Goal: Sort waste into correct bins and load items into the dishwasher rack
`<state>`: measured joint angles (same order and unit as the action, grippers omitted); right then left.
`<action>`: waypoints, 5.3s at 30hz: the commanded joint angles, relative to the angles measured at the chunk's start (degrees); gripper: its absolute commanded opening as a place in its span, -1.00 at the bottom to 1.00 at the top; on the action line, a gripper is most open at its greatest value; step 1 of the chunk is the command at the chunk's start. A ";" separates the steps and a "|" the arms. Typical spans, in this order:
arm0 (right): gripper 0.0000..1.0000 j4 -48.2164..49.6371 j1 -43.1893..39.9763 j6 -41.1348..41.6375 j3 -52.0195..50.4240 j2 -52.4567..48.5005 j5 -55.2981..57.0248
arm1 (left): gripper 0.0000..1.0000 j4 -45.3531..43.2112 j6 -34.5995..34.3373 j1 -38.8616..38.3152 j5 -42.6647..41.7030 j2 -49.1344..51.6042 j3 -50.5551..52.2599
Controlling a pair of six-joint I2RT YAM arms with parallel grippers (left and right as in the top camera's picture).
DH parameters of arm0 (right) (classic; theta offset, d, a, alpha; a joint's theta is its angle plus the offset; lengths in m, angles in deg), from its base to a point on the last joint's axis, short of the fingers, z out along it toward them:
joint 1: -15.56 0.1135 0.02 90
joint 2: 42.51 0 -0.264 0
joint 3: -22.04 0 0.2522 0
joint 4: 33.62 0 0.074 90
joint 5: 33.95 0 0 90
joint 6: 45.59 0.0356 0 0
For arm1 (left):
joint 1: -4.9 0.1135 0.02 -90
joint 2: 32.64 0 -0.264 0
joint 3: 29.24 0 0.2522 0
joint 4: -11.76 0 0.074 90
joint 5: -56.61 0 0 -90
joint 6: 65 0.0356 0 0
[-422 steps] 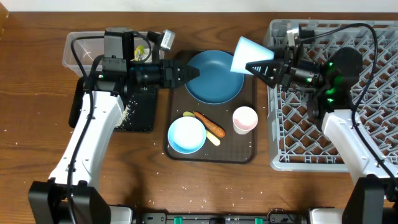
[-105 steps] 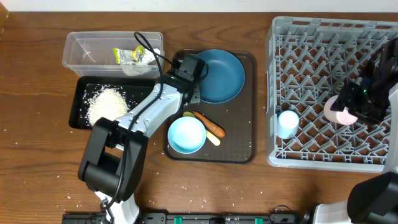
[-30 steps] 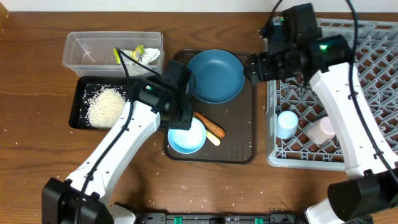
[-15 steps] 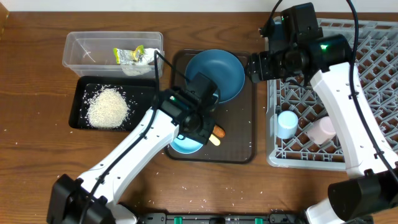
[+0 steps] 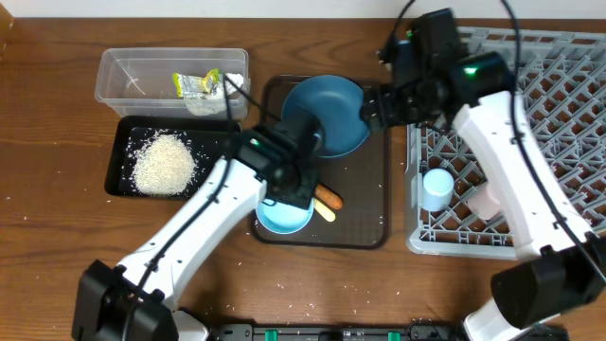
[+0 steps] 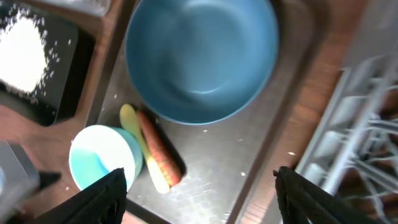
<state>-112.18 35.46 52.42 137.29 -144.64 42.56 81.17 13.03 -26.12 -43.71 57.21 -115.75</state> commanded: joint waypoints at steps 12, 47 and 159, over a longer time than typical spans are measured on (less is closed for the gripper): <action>0.40 -0.76 9.33 5.31 0.00 -8.72 -0.52 | -0.01 3.89 -1.42 12.61 0.46 -1.18 0.42; -0.35 -0.46 23.04 13.88 -5.33 -21.75 -0.31 | -0.01 3.23 -1.18 32.41 0.55 -2.51 0.44; 0.55 48.19 3.74 -24.68 -2.60 -14.01 82.55 | 0.01 -0.11 6.45 29.59 -1.20 -2.51 0.44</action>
<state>-61.56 39.27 22.65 134.36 -165.82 127.27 79.69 15.04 5.40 -43.89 55.65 -115.62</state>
